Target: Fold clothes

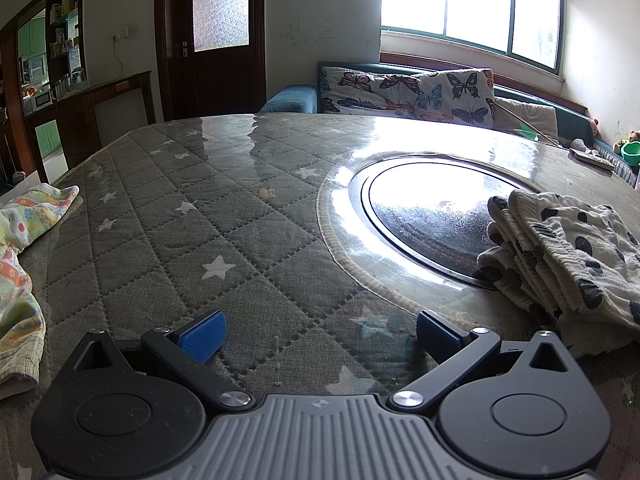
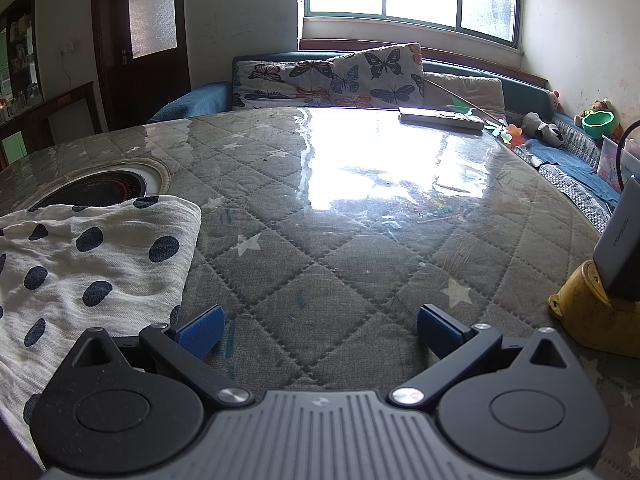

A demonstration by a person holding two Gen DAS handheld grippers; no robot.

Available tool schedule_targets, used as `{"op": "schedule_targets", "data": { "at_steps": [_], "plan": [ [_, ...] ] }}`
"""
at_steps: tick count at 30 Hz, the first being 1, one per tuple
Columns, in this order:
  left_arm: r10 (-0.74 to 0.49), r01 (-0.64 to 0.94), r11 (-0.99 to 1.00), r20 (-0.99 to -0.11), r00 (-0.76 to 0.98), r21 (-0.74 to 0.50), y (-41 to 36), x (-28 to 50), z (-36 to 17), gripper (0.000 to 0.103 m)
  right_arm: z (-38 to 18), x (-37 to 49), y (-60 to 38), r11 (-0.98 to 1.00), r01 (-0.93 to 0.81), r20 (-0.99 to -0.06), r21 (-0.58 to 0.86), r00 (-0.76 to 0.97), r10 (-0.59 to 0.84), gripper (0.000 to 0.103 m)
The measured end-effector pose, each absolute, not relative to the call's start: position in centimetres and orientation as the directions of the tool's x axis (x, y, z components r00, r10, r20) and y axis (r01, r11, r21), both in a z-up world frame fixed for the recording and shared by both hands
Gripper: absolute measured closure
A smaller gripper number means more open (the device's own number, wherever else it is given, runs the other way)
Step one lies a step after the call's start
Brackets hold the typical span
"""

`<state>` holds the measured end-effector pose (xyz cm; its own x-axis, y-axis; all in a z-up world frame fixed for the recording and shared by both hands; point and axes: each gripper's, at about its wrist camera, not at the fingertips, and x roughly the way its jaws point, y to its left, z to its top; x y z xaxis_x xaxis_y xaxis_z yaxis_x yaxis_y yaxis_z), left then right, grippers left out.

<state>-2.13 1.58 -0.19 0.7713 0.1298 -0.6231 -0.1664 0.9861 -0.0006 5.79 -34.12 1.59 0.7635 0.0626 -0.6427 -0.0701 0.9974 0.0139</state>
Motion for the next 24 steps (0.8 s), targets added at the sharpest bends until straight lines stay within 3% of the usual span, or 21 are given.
{"op": "schedule_targets", "data": {
  "at_steps": [24],
  "plan": [
    [0.132, -0.165, 0.986, -0.624, 0.770, 0.005, 1.35, -1.99, -0.14, 0.000, 1.55, 5.79, -34.07, 0.997, -0.070, -0.643, 0.015, 0.764, 0.063, 0.000]
  ]
}}
